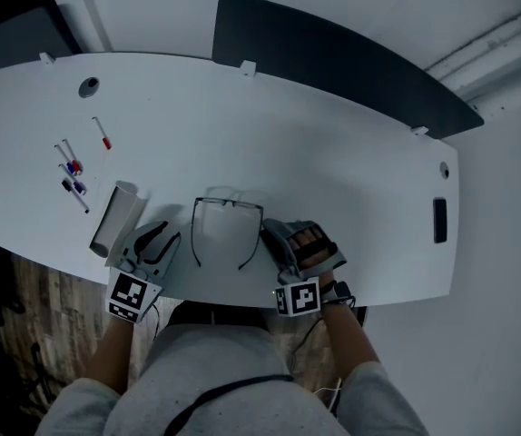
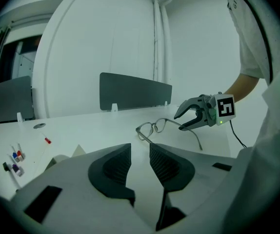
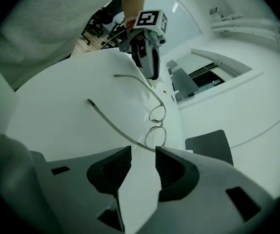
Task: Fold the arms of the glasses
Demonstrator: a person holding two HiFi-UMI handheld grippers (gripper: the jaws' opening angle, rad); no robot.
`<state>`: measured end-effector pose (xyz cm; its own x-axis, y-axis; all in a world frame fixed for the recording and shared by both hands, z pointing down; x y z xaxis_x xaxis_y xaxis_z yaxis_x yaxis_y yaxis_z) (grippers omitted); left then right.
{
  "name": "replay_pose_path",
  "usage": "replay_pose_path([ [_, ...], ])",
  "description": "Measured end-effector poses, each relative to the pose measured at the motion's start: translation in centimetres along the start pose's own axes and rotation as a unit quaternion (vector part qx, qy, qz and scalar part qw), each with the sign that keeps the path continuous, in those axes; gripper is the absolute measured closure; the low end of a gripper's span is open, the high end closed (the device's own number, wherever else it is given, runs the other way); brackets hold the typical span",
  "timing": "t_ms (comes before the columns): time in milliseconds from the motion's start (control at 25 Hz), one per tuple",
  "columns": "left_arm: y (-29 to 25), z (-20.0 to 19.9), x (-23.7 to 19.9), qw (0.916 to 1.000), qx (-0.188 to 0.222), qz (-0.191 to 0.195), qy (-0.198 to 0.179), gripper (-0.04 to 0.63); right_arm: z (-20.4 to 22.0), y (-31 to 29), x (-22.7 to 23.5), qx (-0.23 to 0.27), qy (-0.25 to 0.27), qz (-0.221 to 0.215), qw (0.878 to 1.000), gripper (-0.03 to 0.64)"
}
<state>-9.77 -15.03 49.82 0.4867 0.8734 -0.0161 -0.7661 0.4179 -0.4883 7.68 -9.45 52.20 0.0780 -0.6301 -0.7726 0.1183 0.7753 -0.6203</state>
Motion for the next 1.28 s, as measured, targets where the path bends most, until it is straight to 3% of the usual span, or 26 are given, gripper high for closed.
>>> replay_pose_path([
  [200, -1.0, 0.5, -0.3, 0.9998, -0.004, -0.001, 0.017, 0.468, -0.6, -0.7, 0.1, 0.029, 0.047, 0.011, 0.998, 0.472],
  [440, -1.1, 0.5, -0.6, 0.9994, -0.002, -0.009, 0.033, 0.468, -1.0, -0.6, 0.7, 0.053, 0.034, 0.026, 0.998, 0.495],
  [680, -0.6, 0.9, -1.2, 0.9982, 0.005, -0.022, 0.056, 0.468, -1.0, 0.0, 1.8, 0.073, -0.035, 0.045, 0.996, 0.576],
  [800, -0.5, 0.9, -1.2, 0.9984, 0.007, -0.024, 0.051, 0.468, -0.7, 0.2, 2.1, 0.082, -0.085, 0.041, 0.992, 0.578],
  [1000, -0.5, -0.9, -0.8, 0.9989, 0.025, -0.021, 0.034, 0.468, -0.2, 0.6, 2.9, 0.107, -0.196, 0.021, 0.975, 0.580],
  [1160, -1.5, -2.5, -0.3, 0.9980, 0.047, -0.003, 0.042, 0.466, 0.1, 0.8, 3.1, 0.123, -0.239, 0.004, 0.963, 0.580],
  [1280, -3.3, -3.1, -0.1, 0.9984, 0.040, 0.009, 0.040, 0.429, 0.3, 1.0, 3.2, 0.134, -0.269, -0.005, 0.954, 0.580],
])
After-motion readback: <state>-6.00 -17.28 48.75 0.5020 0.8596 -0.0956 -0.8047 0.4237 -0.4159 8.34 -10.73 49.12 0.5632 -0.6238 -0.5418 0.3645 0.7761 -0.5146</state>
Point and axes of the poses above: the fingertips, and each gripper's own axes: y backward along the fingers, x to its right, z out of its underside, the point moved 1 cm from there along y, backward along the fingers, and after that the axes turned 3 degrees about -x, right-handed, at the moved point
